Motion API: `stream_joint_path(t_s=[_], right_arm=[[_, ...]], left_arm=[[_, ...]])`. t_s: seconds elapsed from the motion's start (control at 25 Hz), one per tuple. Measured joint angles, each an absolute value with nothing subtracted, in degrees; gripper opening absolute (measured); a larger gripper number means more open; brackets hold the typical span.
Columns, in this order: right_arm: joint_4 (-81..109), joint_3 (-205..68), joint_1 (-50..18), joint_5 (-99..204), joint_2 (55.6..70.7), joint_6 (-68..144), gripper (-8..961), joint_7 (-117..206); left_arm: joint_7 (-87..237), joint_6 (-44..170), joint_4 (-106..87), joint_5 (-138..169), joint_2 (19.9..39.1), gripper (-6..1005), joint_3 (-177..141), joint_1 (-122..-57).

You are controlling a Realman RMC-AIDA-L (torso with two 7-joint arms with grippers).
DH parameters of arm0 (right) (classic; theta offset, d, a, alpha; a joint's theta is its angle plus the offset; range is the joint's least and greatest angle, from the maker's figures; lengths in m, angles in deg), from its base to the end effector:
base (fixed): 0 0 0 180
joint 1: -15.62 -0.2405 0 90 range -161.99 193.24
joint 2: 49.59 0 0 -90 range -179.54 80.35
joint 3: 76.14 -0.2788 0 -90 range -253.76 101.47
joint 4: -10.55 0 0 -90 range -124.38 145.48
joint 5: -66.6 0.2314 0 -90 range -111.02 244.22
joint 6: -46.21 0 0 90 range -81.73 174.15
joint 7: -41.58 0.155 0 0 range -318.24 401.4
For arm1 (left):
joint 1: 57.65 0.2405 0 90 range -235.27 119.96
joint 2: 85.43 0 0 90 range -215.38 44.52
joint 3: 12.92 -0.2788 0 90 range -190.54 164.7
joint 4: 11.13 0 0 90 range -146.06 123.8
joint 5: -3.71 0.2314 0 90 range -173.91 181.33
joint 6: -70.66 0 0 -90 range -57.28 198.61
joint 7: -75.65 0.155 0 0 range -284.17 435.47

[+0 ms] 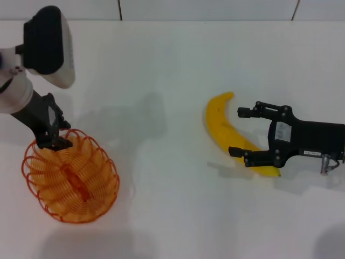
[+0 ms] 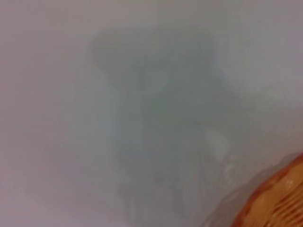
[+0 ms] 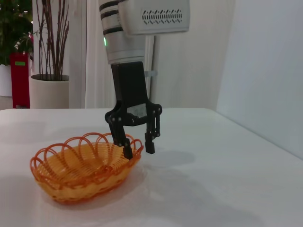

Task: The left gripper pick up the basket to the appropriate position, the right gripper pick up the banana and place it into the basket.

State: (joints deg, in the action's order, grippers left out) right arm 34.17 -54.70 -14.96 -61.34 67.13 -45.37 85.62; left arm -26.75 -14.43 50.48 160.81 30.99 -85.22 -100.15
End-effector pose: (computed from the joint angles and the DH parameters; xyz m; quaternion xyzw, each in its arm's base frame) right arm 0.3293 0.3283 -0.0324 -0.9564 0.0491 0.2261 0.1783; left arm -0.2321 0.4282 -0.0021 -0.9503 -0.0154 0.2905 0.1112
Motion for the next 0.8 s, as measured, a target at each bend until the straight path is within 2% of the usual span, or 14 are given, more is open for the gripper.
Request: stream_joint_path(t_s=[0.2,0.32,0.52,0.8], right_arm=[[34.2,-54.7,-15.0,-61.3,67.13,-45.4,886,85.6],[34.2,-54.7,-15.0,-61.4,67.13,-45.3,885,85.6],[34.2,-54.7,-14.9,-61.4,67.13,-45.3,885,85.6],[34.4,-54.7,-14.4,-61.3,67.13,-45.3,885,85.6]], left_arm=[[-27.7,-13.5,50.7,160.3,31.01,508,-87.0,-100.1],[-27.7,-13.3,50.9,160.2,31.09,293,-87.7,-100.2],[-27.4,-12.8,51.0,160.0,31.31,204,-88.8,-100.0],[-27.9,-12.8,51.7,159.5,31.16,161,-88.4,-100.1]])
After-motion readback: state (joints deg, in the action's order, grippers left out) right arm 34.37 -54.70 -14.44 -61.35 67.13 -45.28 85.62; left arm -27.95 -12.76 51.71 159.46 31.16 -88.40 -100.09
